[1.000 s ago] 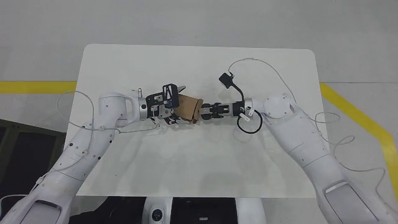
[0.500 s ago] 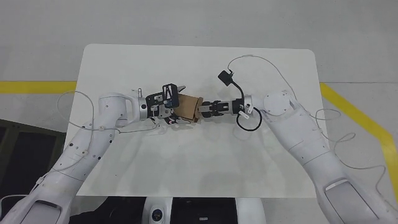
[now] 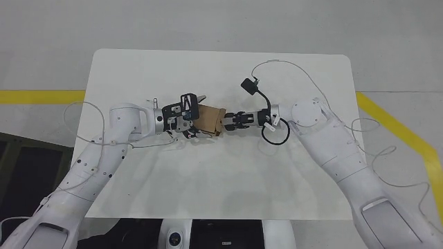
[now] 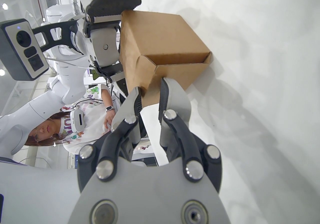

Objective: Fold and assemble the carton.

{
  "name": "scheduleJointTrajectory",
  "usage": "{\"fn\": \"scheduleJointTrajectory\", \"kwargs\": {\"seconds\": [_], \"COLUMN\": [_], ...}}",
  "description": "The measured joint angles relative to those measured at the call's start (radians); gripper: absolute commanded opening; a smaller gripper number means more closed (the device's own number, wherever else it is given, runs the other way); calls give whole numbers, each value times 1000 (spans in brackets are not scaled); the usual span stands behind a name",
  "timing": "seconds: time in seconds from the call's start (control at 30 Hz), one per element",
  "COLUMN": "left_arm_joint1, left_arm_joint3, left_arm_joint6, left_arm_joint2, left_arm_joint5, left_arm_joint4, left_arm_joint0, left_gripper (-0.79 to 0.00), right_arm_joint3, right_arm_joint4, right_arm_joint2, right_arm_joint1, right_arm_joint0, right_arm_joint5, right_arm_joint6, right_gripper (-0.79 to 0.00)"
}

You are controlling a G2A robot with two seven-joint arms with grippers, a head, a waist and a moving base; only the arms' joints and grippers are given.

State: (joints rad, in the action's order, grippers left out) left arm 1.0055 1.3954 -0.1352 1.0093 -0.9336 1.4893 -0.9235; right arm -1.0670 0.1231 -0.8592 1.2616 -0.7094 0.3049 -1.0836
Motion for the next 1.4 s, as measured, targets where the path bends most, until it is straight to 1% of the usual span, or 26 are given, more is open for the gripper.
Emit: {"fn": "scheduleJointTrajectory", "kwargs": {"seconds": [0.47,0.87,1.07,1.2,1.4], "left_arm_joint1": [-1,-1,-1,-1,-1], "left_arm_joint3": [7,10,10,10,9], "left_arm_joint6": [2,4,4,4,3], "left_arm_joint2": [4,6,6,6,6], "left_arm_joint5": [0,-2,-5,-4,-6], "left_arm_joint4": [5,3,4,5,7], "left_arm_joint0": [-7,-11,-12,-12,-12], "left_gripper": [0,0,0,0,0], "right_arm_joint3": [-51,-37,-24,-9,-14], "right_arm_joint4": [-43,-45,-35,-21,-6], "right_arm_joint2": [-11,28,47,53,31], "right_arm_joint1": [-9,9,21,28,22], "right_arm_joint0": [-14,23,40,44,28], "right_arm_joint5": [-38,-38,-24,-7,15], "right_arm_joint6": [-12,-16,-11,-5,-2], "right_gripper": [-680,-680,-640,-582,-545]}}
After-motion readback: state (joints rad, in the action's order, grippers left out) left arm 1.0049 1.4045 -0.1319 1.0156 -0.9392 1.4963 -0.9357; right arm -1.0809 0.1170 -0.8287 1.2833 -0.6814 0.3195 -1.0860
